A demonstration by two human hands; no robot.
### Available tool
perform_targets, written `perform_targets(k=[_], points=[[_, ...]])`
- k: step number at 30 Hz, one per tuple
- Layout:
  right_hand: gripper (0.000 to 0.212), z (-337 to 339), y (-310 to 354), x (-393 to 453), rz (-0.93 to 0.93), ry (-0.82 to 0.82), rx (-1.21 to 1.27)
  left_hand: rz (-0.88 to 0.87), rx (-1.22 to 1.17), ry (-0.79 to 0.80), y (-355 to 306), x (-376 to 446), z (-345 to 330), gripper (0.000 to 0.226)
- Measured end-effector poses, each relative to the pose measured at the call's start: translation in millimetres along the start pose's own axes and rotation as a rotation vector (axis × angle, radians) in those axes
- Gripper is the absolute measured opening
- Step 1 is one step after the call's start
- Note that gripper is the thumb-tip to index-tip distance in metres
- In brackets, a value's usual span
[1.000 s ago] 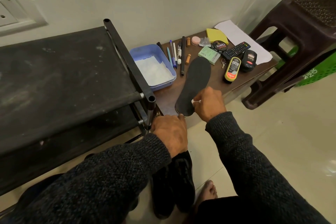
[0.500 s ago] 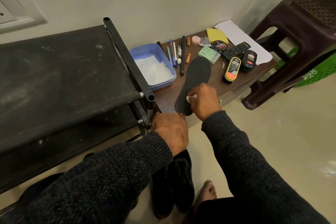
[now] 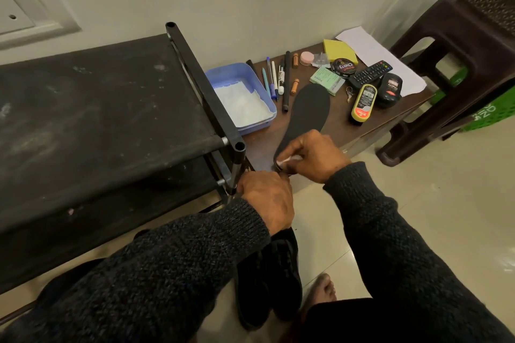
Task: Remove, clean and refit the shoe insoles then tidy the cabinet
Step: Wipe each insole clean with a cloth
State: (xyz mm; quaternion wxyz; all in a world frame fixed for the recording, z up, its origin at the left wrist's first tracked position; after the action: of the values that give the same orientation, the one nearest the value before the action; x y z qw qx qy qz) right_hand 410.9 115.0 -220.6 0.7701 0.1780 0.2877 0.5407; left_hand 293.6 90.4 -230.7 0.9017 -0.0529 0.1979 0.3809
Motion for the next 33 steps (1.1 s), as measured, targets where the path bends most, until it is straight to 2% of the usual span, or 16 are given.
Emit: perform_targets(k=[1, 3, 5, 7, 9, 11, 14, 15, 18, 21, 24, 27, 29, 32, 33], points=[[0.010, 5, -1, 1, -0.016, -0.052, 0.065, 0.009, -0.006, -0.008, 1, 0, 1, 0.045], [0.015, 17, -5, 8, -0.037, -0.244, 0.099, 0.016, -0.008, 0.107, 2, -1, -2, 0.064], [0.024, 23, -8, 15, -0.011, -0.403, -0.048, 0.006, 0.009, 0.165, 2, 0, -1, 0.078], [0.023, 18, -10, 23, 0.015, -0.455, -0.187, -0.012, -0.026, 0.175, 1, 2, 0, 0.087], [0.020, 8, -14, 30, 0.018, -0.435, -0.243, -0.012, -0.010, 0.181, 1, 2, -1, 0.095], [0.020, 0, -13, 34, 0.017, -0.359, -0.269, -0.013, -0.006, 0.169, 2, -1, -1, 0.094], [0.019, -7, -2, 32, 0.058, -0.257, -0.283, -0.002, -0.022, -0.014, 0, -5, 5, 0.061], [0.019, -9, 3, 30, 0.086, -0.240, -0.299, 0.001, -0.034, -0.013, -1, -6, 6, 0.055], [0.020, -16, 15, 20, 0.157, -0.199, -0.339, 0.021, -0.042, 0.164, -1, -3, 4, 0.048], [0.024, -19, 17, 12, 0.196, -0.139, -0.310, 0.043, -0.036, 0.131, -3, -1, 2, 0.038], [0.025, -18, 18, 6, 0.206, -0.064, -0.306, 0.050, 0.010, 0.099, -1, -5, -1, 0.038], [0.024, -13, 18, 1, 0.157, -0.009, -0.325, -0.005, -0.035, 0.025, 4, -13, 3, 0.044], [0.021, -2, 12, 0, 0.106, 0.021, -0.281, -0.052, -0.050, -0.008, 5, -15, 6, 0.059], [0.021, 24, -5, -1, 0.032, -0.095, -0.166, -0.022, -0.093, 0.228, 11, -11, 4, 0.100], [0.022, 31, -11, -1, 0.019, -0.173, -0.156, -0.016, -0.097, 0.246, 12, -11, 5, 0.107]])
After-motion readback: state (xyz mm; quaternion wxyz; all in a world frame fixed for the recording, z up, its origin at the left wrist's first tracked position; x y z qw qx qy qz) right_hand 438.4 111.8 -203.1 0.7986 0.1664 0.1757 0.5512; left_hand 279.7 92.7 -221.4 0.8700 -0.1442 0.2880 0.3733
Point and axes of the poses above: each hand's wrist, its own x-axis towards the middle knuckle, its own z-axis out of the back of the hand, y = z × x, the point moved 6 cm from there along x, towards the middle knuckle, and after that the axes turned 6 degrees about -y, right-handed, at the moved point
